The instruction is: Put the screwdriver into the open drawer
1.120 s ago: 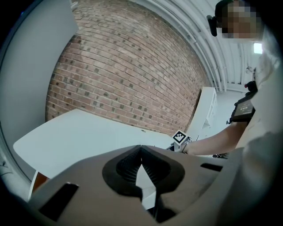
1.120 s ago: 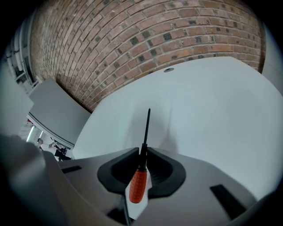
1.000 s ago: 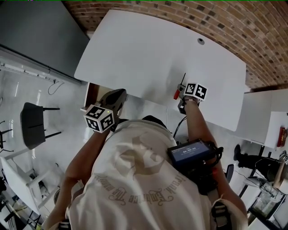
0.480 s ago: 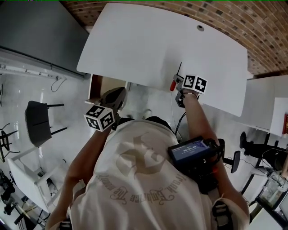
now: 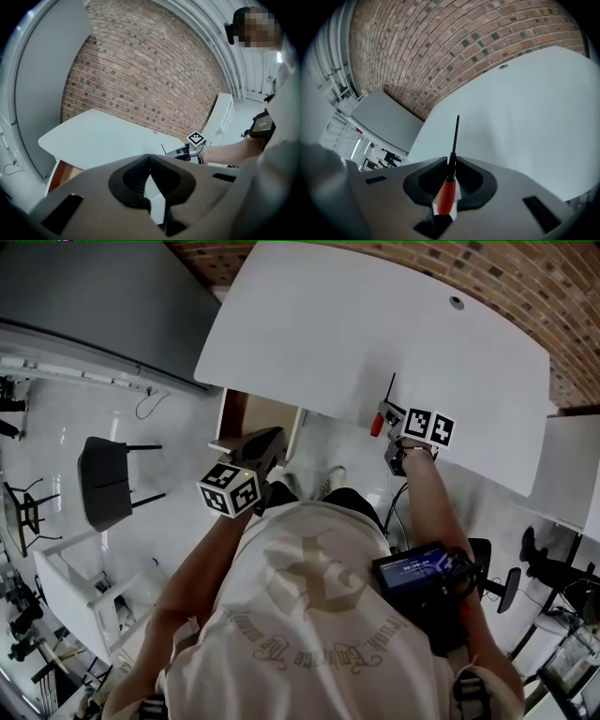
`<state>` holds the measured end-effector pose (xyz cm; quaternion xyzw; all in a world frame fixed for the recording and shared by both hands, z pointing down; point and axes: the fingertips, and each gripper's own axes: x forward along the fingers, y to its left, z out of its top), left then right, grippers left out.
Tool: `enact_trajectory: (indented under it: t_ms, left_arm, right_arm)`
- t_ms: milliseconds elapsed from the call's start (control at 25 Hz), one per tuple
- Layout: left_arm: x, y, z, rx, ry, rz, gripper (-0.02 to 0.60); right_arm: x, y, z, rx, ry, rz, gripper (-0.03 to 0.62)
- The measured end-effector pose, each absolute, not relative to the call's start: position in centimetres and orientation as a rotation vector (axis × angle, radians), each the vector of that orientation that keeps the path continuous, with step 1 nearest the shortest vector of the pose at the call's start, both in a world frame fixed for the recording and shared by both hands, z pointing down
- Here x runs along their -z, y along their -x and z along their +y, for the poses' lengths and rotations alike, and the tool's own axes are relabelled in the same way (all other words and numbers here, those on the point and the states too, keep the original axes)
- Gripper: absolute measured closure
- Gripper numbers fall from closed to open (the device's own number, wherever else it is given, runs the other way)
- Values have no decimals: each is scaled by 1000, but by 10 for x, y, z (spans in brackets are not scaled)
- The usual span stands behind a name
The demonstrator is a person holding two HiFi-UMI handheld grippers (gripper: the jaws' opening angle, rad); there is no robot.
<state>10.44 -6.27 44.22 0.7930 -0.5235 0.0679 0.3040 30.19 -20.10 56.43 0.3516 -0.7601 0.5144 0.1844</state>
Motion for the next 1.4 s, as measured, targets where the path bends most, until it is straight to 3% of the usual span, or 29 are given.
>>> enact_trajectory:
  t_ms: [1400]
  left_arm:
    - [-459, 99, -9, -132, -2155, -1222, 561]
  right_arm:
    - [-538, -105, -83, -1540, -1125, -2168, 526]
